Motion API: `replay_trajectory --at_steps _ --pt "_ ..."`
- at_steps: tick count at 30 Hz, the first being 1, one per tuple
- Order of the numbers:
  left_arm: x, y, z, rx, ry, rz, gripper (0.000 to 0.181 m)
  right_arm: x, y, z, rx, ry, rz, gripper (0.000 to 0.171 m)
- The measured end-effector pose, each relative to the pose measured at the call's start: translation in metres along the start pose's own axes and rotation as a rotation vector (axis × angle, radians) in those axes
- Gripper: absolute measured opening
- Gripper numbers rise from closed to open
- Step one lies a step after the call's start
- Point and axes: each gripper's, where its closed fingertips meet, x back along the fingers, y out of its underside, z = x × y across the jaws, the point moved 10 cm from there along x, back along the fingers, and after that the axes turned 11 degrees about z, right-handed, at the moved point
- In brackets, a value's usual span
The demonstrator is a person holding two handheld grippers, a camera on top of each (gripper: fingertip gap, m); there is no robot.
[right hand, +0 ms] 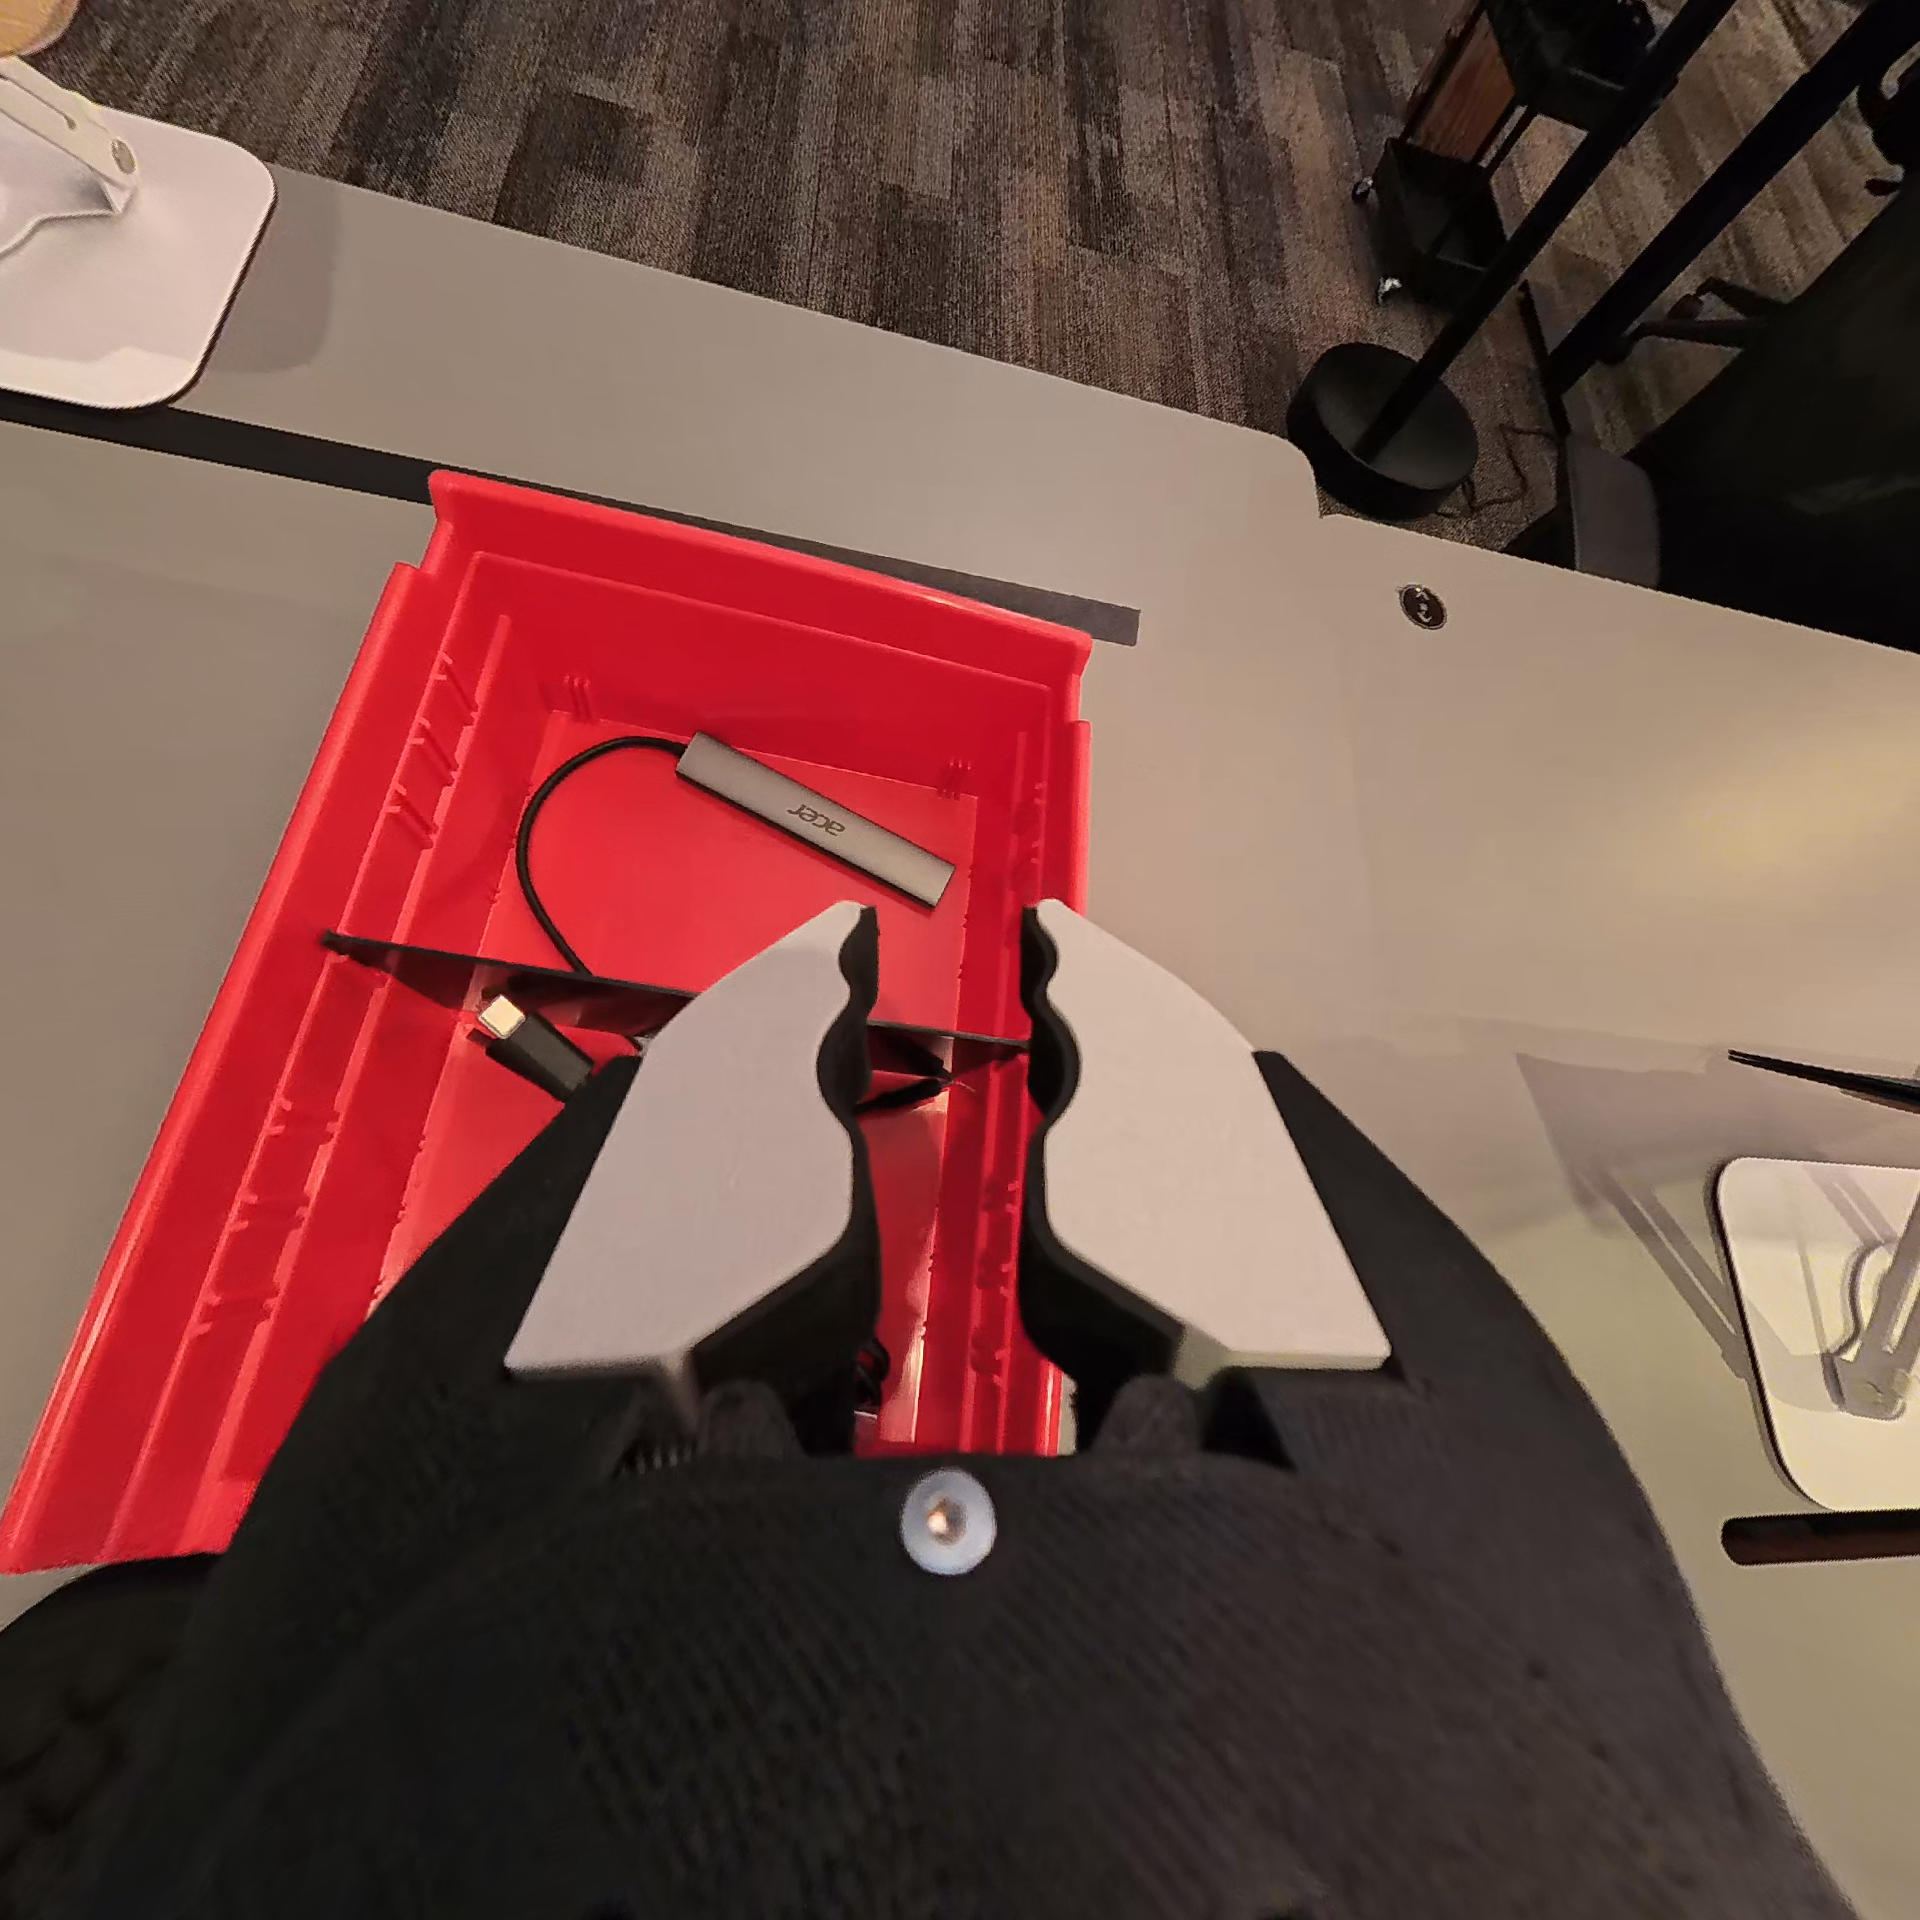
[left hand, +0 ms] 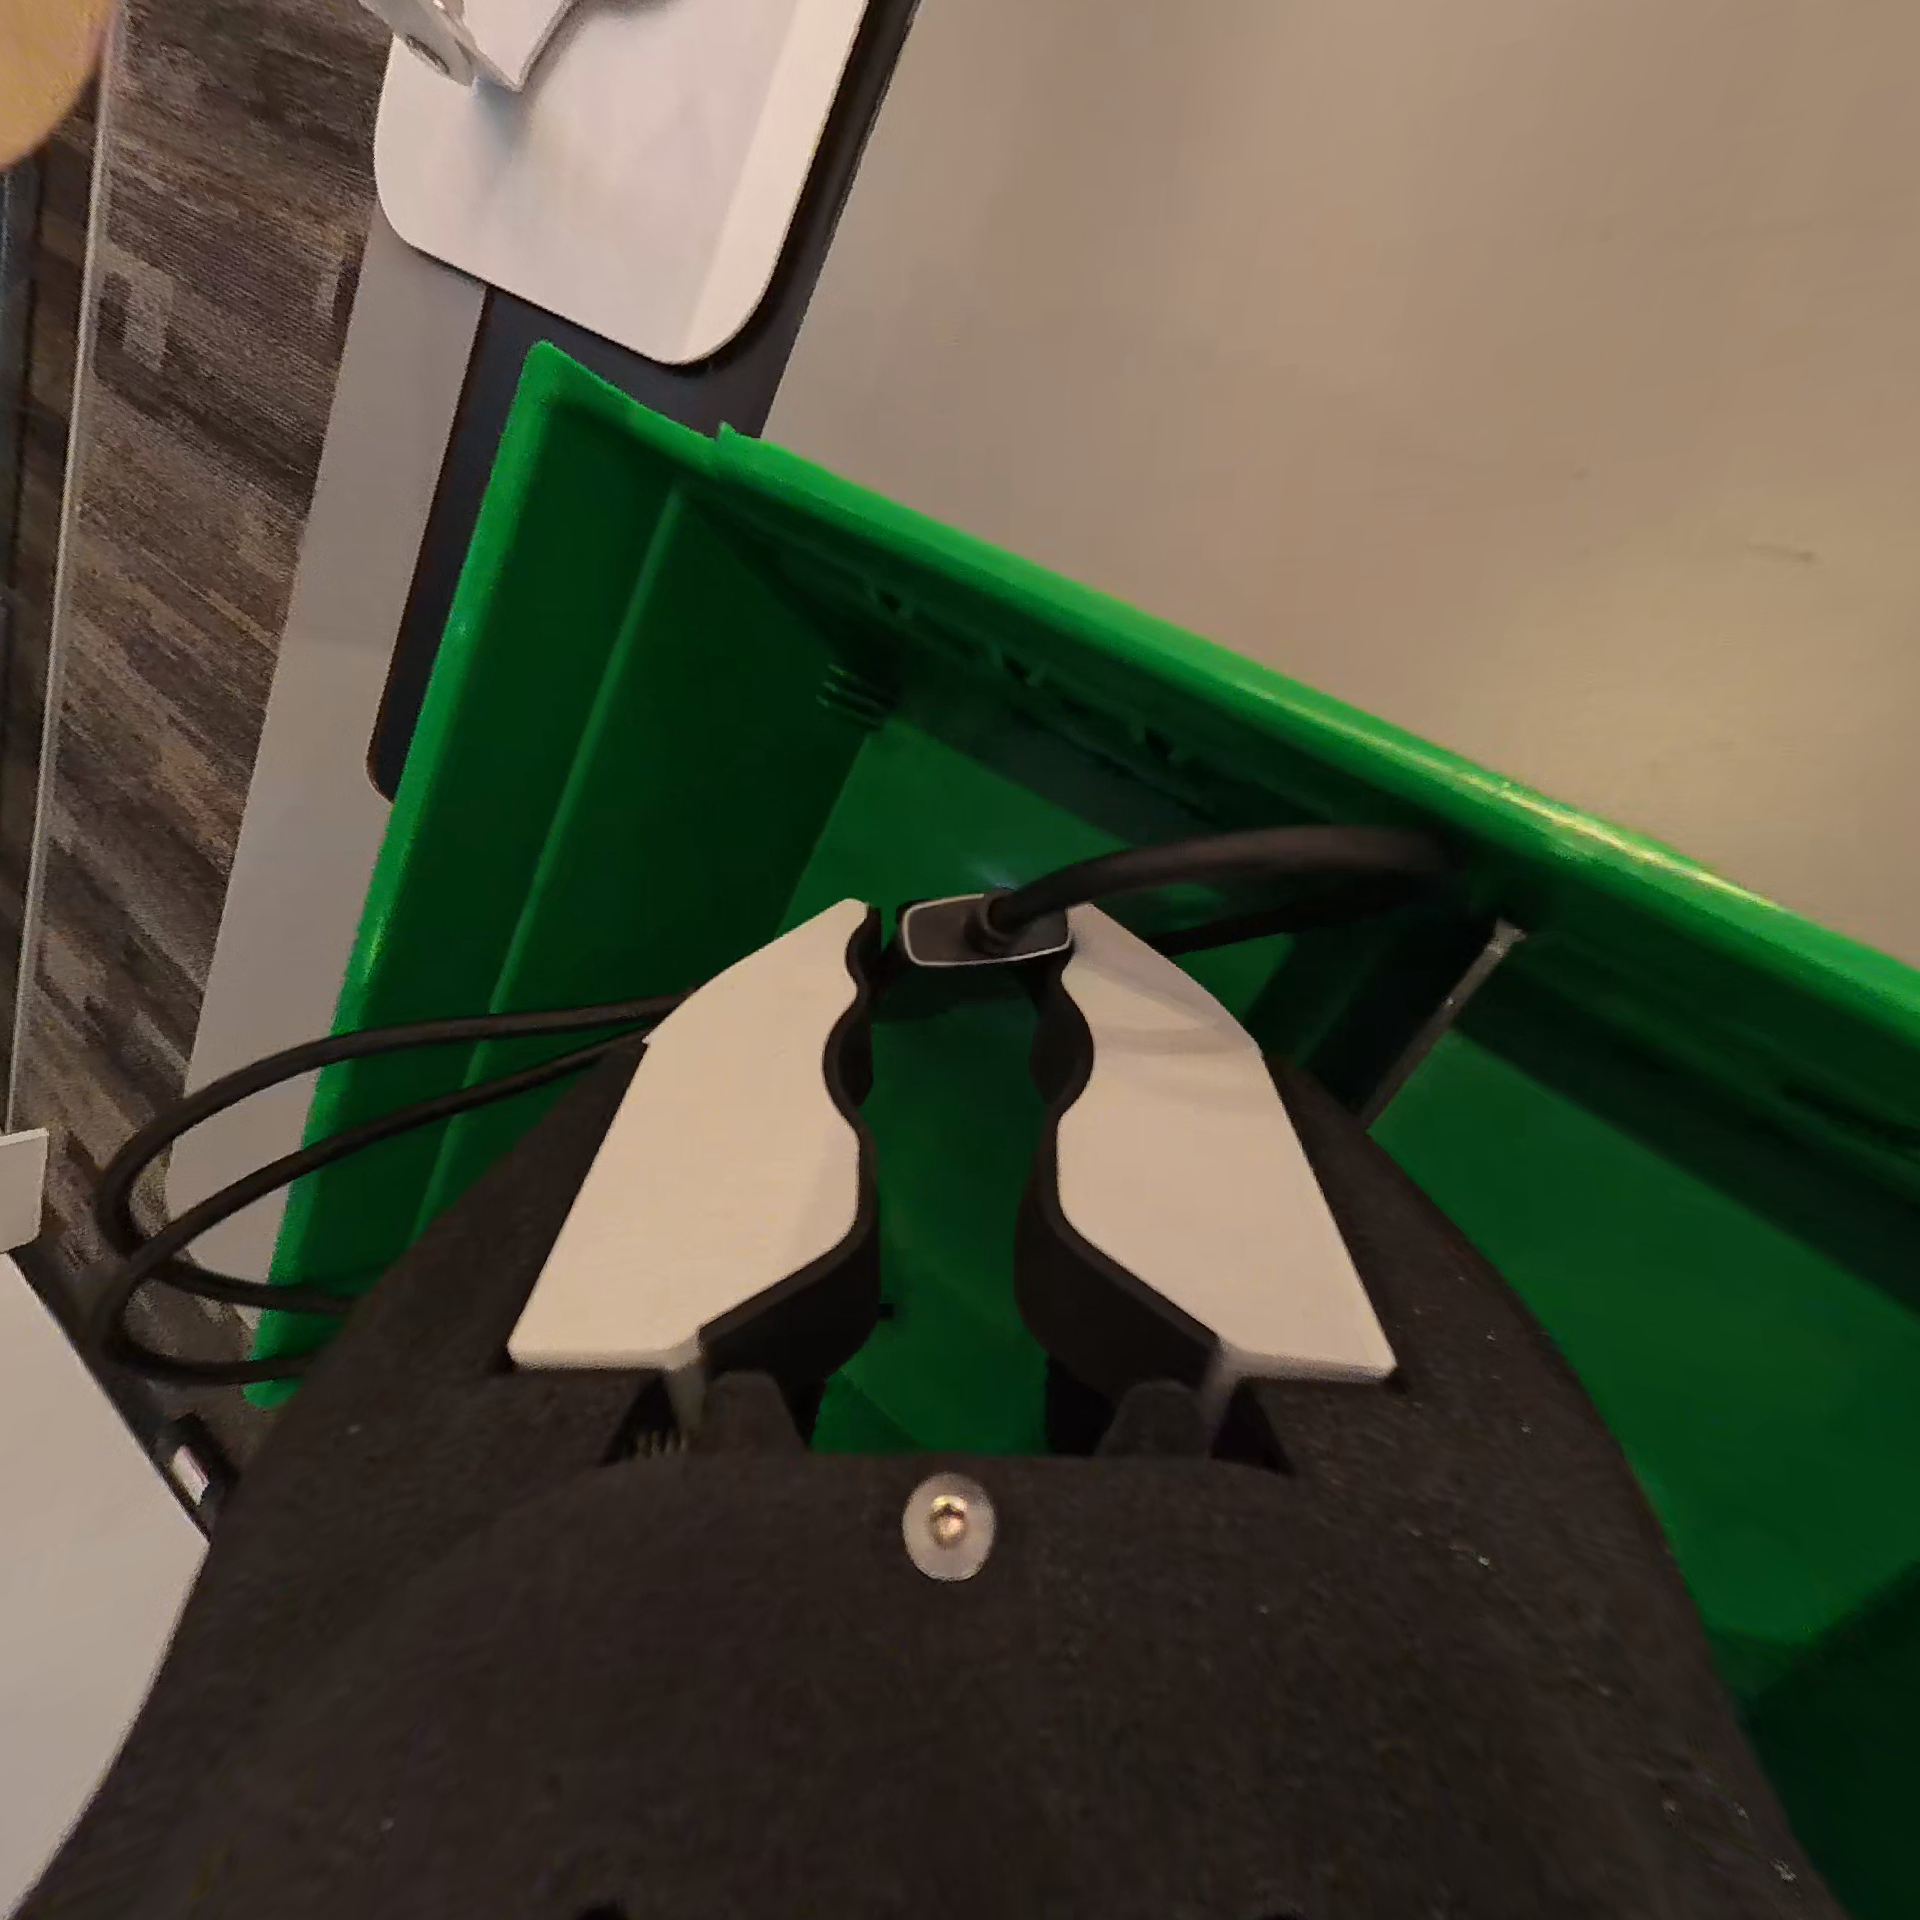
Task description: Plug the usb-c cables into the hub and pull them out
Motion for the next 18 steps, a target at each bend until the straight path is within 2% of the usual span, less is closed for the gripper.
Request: replay_trajectory --at_steps 4,10,16,18 --pt "0.022 -0.007 -0.008 0.044 -0.052 0.045 0.025 -0.001 -0.001 -0.002 0.018 0.004 -0.004 0.027" --pt "0.085 -0.032 -0.017 0.102 -0.25 0.211 0.025 -0.002 -0.009 -0.013 0.07 0.003 0.014 0.027" --pt "0.16 -0.067 -0.004 0.095 -0.404 0.571 0.024 -0.009 -0.024 -0.04 0.192 -0.039 0.05 0.027" --pt "0.183 -0.082 0.008 0.088 -0.382 0.743 0.024 -0.012 -0.032 -0.056 0.249 -0.074 0.079 0.027"
